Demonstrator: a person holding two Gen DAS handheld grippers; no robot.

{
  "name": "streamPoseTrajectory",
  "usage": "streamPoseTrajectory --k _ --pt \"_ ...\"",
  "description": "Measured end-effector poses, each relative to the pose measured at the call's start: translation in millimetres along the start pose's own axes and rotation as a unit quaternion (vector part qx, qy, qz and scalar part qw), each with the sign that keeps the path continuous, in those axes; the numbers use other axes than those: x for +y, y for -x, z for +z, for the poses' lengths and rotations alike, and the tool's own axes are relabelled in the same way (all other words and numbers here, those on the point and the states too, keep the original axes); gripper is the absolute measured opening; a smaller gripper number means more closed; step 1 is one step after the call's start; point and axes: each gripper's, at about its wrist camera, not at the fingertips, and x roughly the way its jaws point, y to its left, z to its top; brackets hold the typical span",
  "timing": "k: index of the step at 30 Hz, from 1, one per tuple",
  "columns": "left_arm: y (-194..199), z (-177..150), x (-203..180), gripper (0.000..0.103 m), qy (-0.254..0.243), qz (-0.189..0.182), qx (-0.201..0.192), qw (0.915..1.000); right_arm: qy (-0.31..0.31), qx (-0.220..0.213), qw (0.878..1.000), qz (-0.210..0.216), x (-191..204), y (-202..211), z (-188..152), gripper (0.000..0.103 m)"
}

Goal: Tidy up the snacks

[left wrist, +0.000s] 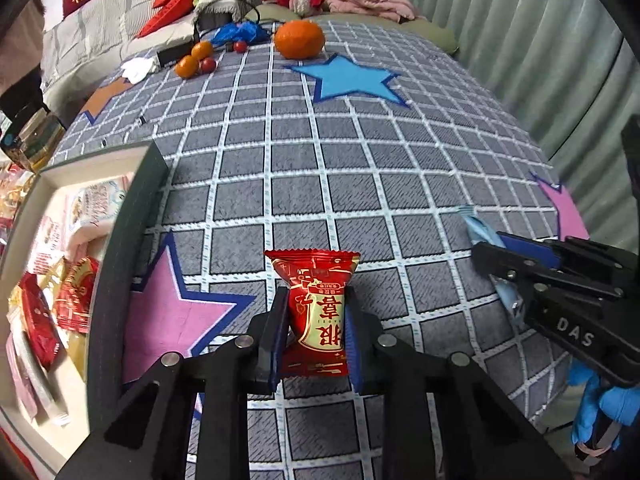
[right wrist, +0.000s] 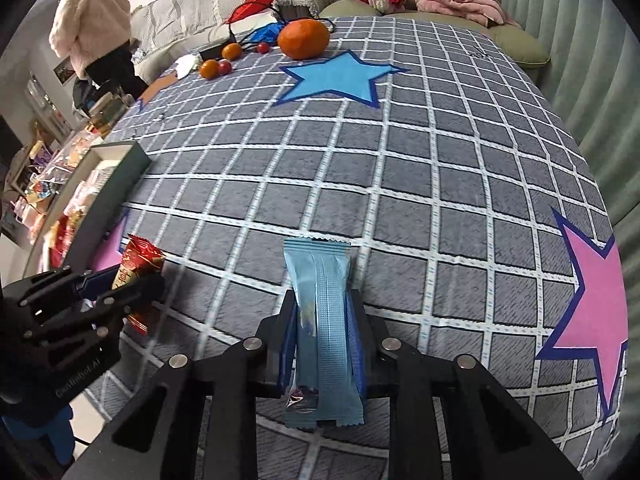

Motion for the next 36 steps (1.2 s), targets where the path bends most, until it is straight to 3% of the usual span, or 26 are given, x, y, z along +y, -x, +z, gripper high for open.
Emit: streamPoseTrajectory --k 15,24,31,32,35,36 --pt "69 -1 50 0.027 0.039 -0.016 -0.072 0.9965 0.036 -0.030 0.998 0.048 61 34 35 0.025" --pt "103 -29 144 0.027 0.114 0.056 -0.092 0.9877 0.121 -0.014 0.985 0.120 173 24 60 0.025" --pt "91 -58 194 0.030 0.159 0.090 -0.058 0.9815 0.187 0.025 0.972 0.140 258 -7 61 0.025" --pt "88 -61 198 0.037 0.163 0.090 -0.053 0.9810 0.190 0.030 0.971 0.141 263 -10 60 0.025" --pt "86 -69 206 0.075 0.176 0.094 -0.053 0.9784 0.199 0.050 0.968 0.141 279 -23 61 0.025" --pt "85 -69 207 0.082 0.178 0.097 -0.057 0.9776 0.202 0.055 0.968 0.140 283 -26 62 0.025"
